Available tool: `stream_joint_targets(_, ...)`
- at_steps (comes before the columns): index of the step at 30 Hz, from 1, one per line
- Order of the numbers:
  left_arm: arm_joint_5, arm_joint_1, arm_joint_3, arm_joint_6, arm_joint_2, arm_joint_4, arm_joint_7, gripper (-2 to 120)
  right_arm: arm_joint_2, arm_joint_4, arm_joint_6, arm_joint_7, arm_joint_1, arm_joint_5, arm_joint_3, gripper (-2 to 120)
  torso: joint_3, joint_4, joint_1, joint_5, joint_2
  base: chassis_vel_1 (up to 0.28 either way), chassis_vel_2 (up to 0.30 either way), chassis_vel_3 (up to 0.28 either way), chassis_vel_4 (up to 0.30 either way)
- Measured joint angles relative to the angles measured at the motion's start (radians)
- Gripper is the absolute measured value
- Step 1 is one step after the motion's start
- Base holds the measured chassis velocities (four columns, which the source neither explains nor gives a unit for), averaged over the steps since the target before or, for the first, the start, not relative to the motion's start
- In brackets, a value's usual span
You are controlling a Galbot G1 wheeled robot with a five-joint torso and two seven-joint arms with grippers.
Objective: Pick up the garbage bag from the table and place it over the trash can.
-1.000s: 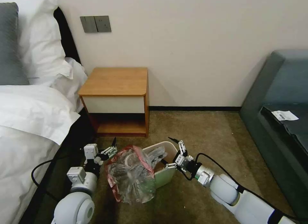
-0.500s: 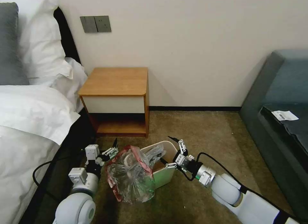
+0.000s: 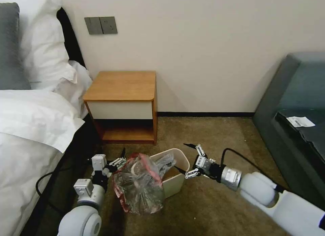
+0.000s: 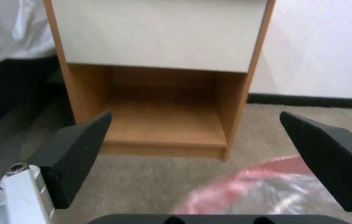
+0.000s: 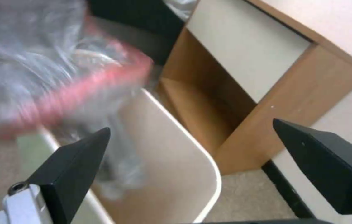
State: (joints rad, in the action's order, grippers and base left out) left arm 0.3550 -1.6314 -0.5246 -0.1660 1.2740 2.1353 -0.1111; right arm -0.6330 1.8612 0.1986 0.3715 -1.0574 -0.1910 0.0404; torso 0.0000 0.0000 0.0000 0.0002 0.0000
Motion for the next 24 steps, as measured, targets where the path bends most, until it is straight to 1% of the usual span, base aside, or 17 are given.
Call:
stream_joint_targets(2, 0.009, -0.008, 0.0, -0.007, -0.002, 0.009, 0.0, 100, 0.002, 0.0, 0.001, 0.014, -0.003, -0.002, -0.009, 100, 0.0, 0.0, 0.0, 0.0, 0.0, 0.0, 0.0, 0.0, 0.0)
stream_joint_targets(3, 0.028, -0.029, 0.0, -0.022, -0.008, 0.031, -0.005, 100, 0.006, 0.0, 0.01, 0.053, -0.01, -0.008, -0.032, 100, 0.0, -0.0001, 0.0, -0.0002, 0.0, 0.0, 0.0, 0.0, 0.0)
stream_joint_targets(4, 0.047, -0.047, -0.001, -0.039, -0.011, 0.054, -0.016, 100, 0.008, 0.0, 0.02, 0.072, -0.017, -0.012, -0.046, 100, 0.0, 0.0, 0.0, -0.0003, 0.0, 0.0, 0.0, 0.0, 0.0)
stream_joint_targets(5, 0.082, -0.074, -0.002, -0.07, -0.016, 0.096, -0.05, 100, 0.007, 0.001, 0.029, 0.093, -0.029, -0.013, -0.072, 100, 0.0, 0.0, 0.0, -0.0002, 0.0, 0.0, 0.0, 0.0, 0.0)
stream_joint_targets(6, 0.082, -0.074, -0.002, -0.07, -0.016, 0.096, -0.05, 100, 0.007, 0.001, 0.029, 0.093, -0.029, -0.013, -0.072, 100, 0.0, 0.0, 0.0, -0.0002, 0.0, 0.0, 0.0, 0.0, 0.0)
stream_joint_targets(8, 0.138, -0.124, -0.002, -0.112, -0.021, 0.18, -0.119, 100, -0.006, 0.008, 0.046, 0.098, -0.044, -0.015, -0.103, 100, 0.0, -0.0001, 0.0, -0.0002, 0.0, 0.0, 0.0, 0.0, 0.0)
stream_joint_targets(9, 0.151, -0.148, 0.0, -0.119, -0.022, 0.217, -0.15, 100, -0.015, 0.011, 0.051, 0.09, -0.048, -0.015, -0.112, 100, 0.0, 0.0, 0.0, 0.0001, 0.0, 0.0, 0.0, 0.0, 0.0)
stream_joint_targets(10, 0.151, -0.148, 0.0, -0.119, -0.022, 0.217, -0.15, 100, -0.015, 0.011, 0.051, 0.09, -0.048, -0.015, -0.112, 100, 0.0, 0.0, 0.0, 0.0001, 0.0, 0.0, 0.0, 0.0, 0.0)
stream_joint_targets(13, 0.141, -0.204, 0.029, -0.124, -0.024, 0.307, -0.222, 100, -0.049, 0.019, 0.059, 0.05, -0.05, -0.016, -0.126, 100, 0.0, 0.0002, 0.0, 0.0, 0.0, 0.0, 0.0, 0.0, 0.0)
stream_joint_targets(14, 0.141, -0.204, 0.029, -0.124, -0.024, 0.307, -0.222, 100, -0.049, 0.019, 0.059, 0.05, -0.05, -0.016, -0.126, 100, 0.0, 0.0002, 0.0, 0.0, 0.0, 0.0, 0.0, 0.0, 0.0)
stream_joint_targets(16, 0.113, -0.208, 0.062, -0.149, -0.023, 0.334, -0.264, 100, -0.065, 0.021, 0.06, 0.034, -0.049, -0.016, -0.127, 100, 0.0, 0.0001, 0.0, -0.0001, 0.0, 0.0, 0.0, 0.0, 0.0)
stream_joint_targets(17, 0.097, -0.2, 0.088, -0.184, -0.02, 0.348, -0.289, 100, -0.075, 0.023, 0.061, 0.027, -0.049, -0.016, -0.126, 100, 0.0, 0.0002, 0.0, 0.0, 0.0, 0.0, 0.0, 0.0, 0.0)
stream_joint_targets(18, 0.097, -0.2, 0.088, -0.184, -0.02, 0.348, -0.289, 100, -0.075, 0.023, 0.061, 0.027, -0.049, -0.016, -0.126, 100, 0.0, 0.0002, 0.0, 0.0, 0.0, 0.0, 0.0, 0.0, 0.0)
stream_joint_targets(19, 0.101, -0.19, 0.101, -0.212, -0.015, 0.354, -0.297, 100, -0.08, 0.024, 0.061, 0.024, -0.05, -0.016, -0.125, 100, 0.0, 0.0001, 0.0, -0.0002, 0.0, 0.0, 0.0, 0.0, 0.0)
stream_joint_targets(22, 0.154, -0.157, 0.113, -0.332, -0.001, 0.361, -0.298, 100, -0.091, 0.024, 0.065, 0.019, -0.055, -0.014, -0.124, 100, 0.0, -0.0001, 0.0, -0.0002, 0.0, 0.0, 0.0, 0.0, 0.0)
stream_joint_targets(23, 0.154, -0.157, 0.113, -0.332, -0.001, 0.361, -0.298, 100, -0.091, 0.024, 0.065, 0.019, -0.055, -0.014, -0.124, 100, 0.0, -0.0001, 0.0, -0.0002, 0.0, 0.0, 0.0, 0.0, 0.0)
stream_joint_targets(24, 0.181, -0.147, 0.112, -0.371, 0.002, 0.361, -0.297, 100, -0.092, 0.026, 0.066, 0.017, -0.056, -0.013, -0.124, 100, 0.0, 0.0, 0.0, -0.0002, 0.0, 0.0, 0.0, 0.0, 0.0)
